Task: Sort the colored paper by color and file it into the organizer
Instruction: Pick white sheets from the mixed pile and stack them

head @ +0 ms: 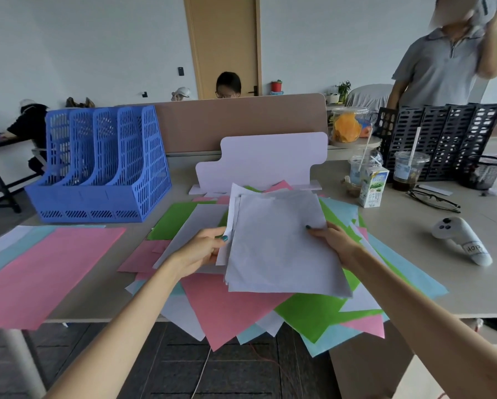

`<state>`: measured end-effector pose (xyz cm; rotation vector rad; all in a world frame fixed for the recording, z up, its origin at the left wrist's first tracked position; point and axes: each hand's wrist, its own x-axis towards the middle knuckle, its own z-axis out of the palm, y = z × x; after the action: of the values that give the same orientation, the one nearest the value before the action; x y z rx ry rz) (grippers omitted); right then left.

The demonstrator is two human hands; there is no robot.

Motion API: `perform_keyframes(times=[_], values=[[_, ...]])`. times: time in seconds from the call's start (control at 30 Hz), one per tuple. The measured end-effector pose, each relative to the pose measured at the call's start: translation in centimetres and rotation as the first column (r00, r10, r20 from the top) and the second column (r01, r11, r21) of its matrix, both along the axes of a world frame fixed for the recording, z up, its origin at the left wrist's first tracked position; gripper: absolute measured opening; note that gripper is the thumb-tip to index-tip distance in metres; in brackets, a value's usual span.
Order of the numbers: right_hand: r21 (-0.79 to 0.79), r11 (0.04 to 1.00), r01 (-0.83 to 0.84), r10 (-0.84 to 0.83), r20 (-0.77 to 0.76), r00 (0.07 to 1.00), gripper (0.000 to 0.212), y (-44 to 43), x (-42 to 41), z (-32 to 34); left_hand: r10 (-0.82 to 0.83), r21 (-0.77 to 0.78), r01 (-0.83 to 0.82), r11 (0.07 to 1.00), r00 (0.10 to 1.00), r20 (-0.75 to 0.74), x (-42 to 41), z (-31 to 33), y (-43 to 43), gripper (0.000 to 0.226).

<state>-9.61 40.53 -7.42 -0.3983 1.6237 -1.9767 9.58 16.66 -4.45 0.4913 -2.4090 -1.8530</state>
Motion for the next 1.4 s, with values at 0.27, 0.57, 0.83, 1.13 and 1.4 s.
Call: perform_keyframes(times=[0.27,0.57,0.83,1.13,1.4], values=[[0.025,0.999,0.031,-0.029,-0.069,0.997,0.029,-3.4,0.8,-0.1,0.117,0.101,-0.115,0.988,0.993,-0.012,0.2,-0.5,-1.6,0.034],[-0.021,0.997,0.080,-0.081,-0.035,0.996,0.021,-11.2,2.7,0.8,0.315,-0.045,-0.315,0.948,0.949,-0.011,0.8,-0.9,-4.6,0.028],[0.318,0.948,0.035,0.025,-0.184,0.983,0.009,-14.2,3.4,0.3,0.536,-0.395,-0.484,0.781,0.844,0.025,-0.3,-2.4,-9.8,0.013],[0.536,0.842,0.065,0.115,-0.296,0.948,0.008,-15.1,3.4,-0.9,0.654,-0.679,-0.375,0.631,0.728,0.206,-1.2,-2.4,-11.6,0.027],[0.586,0.806,0.081,0.178,-0.371,0.911,0.012,-15.0,3.4,-0.6,0.627,-0.567,-0.430,0.702,0.752,0.205,-1.9,-1.9,-12.3,0.025]])
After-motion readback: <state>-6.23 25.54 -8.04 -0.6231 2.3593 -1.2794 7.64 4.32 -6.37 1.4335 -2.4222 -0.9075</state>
